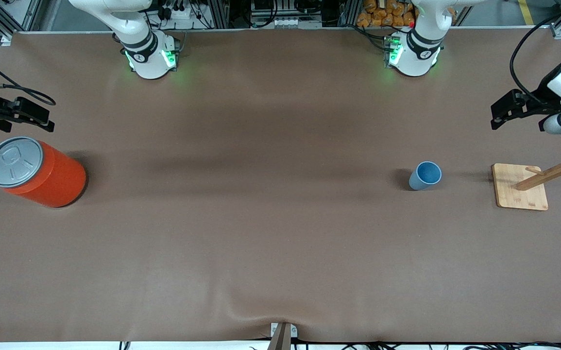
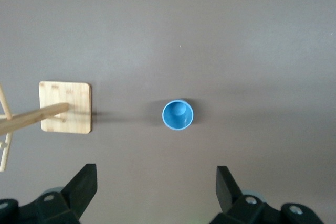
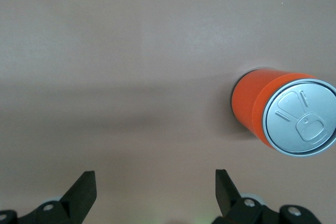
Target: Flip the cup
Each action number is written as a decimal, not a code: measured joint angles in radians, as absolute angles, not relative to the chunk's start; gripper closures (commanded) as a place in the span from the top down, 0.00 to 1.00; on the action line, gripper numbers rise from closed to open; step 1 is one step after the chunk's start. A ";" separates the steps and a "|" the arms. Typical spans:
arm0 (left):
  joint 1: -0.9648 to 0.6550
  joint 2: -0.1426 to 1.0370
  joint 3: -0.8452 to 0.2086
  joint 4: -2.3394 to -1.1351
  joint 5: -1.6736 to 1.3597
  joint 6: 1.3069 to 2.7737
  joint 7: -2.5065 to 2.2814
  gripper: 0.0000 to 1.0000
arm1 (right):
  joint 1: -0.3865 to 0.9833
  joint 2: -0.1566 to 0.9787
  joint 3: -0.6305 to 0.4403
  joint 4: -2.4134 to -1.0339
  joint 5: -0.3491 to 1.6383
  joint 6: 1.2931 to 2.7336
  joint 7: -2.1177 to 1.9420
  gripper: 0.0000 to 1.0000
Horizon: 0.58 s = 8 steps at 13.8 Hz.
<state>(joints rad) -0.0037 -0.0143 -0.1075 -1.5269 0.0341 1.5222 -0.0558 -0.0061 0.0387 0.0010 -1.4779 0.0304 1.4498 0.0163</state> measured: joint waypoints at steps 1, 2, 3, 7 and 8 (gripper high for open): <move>-0.015 -0.040 -0.089 -1.557 0.034 1.520 -0.054 1.00 | -0.006 0.039 0.001 -1.478 0.028 1.450 0.016 1.00; -0.017 -0.067 -0.081 -1.587 0.034 1.519 -0.052 1.00 | -0.006 0.039 0.001 -1.478 0.020 1.450 0.016 1.00; -0.017 -0.092 -0.077 -1.611 0.034 1.518 -0.051 1.00 | -0.005 0.039 0.001 -1.478 0.008 1.450 0.016 1.00; -0.018 -0.134 -0.074 -1.633 0.034 1.515 -0.050 1.00 | 0.003 0.039 0.001 -1.481 -0.018 1.446 0.016 1.00; -0.019 -0.134 -0.074 -1.632 0.034 1.515 -0.050 1.00 | 0.003 0.039 0.001 -1.482 -0.018 1.446 0.016 1.00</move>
<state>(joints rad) -0.0188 -0.1344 -0.0742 -1.6320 0.0339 1.5154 -0.0497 0.0031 0.0388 0.0015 -1.4823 -0.0181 1.4458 0.0157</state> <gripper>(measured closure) 0.000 0.000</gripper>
